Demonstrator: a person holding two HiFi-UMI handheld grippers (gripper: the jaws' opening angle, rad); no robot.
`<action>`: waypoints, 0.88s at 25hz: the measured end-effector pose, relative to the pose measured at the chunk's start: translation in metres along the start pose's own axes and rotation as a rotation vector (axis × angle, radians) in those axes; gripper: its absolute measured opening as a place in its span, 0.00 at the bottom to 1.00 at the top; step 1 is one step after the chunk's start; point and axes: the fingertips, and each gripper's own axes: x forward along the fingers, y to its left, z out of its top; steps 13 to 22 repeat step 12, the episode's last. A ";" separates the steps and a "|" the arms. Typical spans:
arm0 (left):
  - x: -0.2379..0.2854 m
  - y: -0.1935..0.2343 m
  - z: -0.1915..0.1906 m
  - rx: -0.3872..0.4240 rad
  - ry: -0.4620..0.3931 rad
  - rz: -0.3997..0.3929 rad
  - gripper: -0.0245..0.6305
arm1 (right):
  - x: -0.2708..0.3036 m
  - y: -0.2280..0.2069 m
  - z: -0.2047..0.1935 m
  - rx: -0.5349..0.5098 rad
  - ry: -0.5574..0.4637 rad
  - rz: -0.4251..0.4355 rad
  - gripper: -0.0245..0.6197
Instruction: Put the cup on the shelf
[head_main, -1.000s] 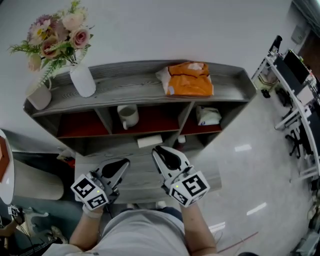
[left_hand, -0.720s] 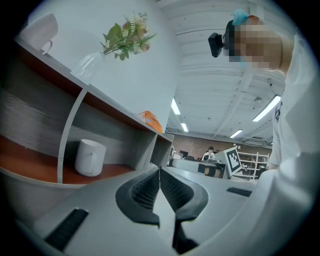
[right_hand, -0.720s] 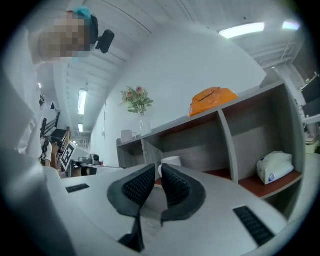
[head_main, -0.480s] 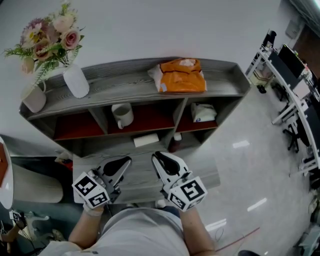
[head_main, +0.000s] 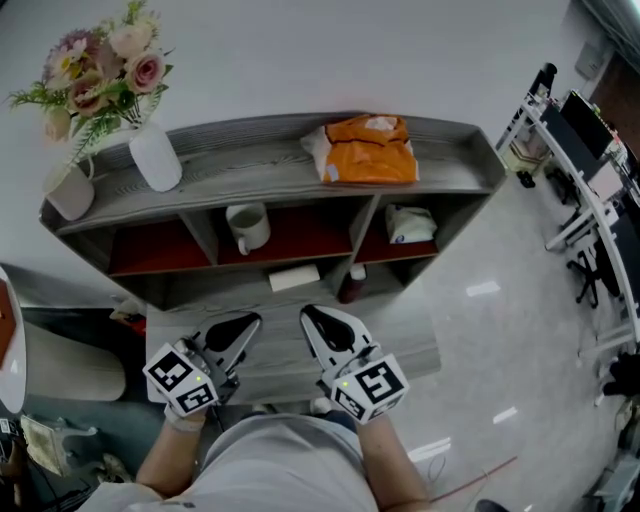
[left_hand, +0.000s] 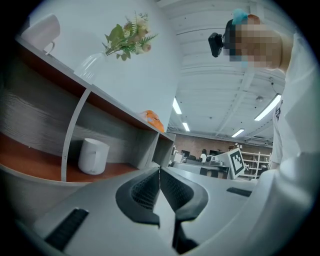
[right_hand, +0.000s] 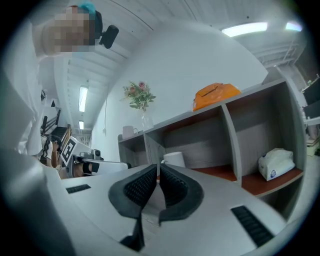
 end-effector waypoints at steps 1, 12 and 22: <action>0.000 0.000 -0.001 0.007 0.006 0.007 0.06 | 0.000 0.000 0.000 -0.001 0.000 0.000 0.09; -0.009 0.006 -0.005 0.020 0.011 0.048 0.06 | 0.003 0.001 -0.003 0.006 -0.001 -0.020 0.09; -0.009 0.006 -0.005 0.020 0.011 0.048 0.06 | 0.003 0.001 -0.003 0.006 -0.001 -0.020 0.09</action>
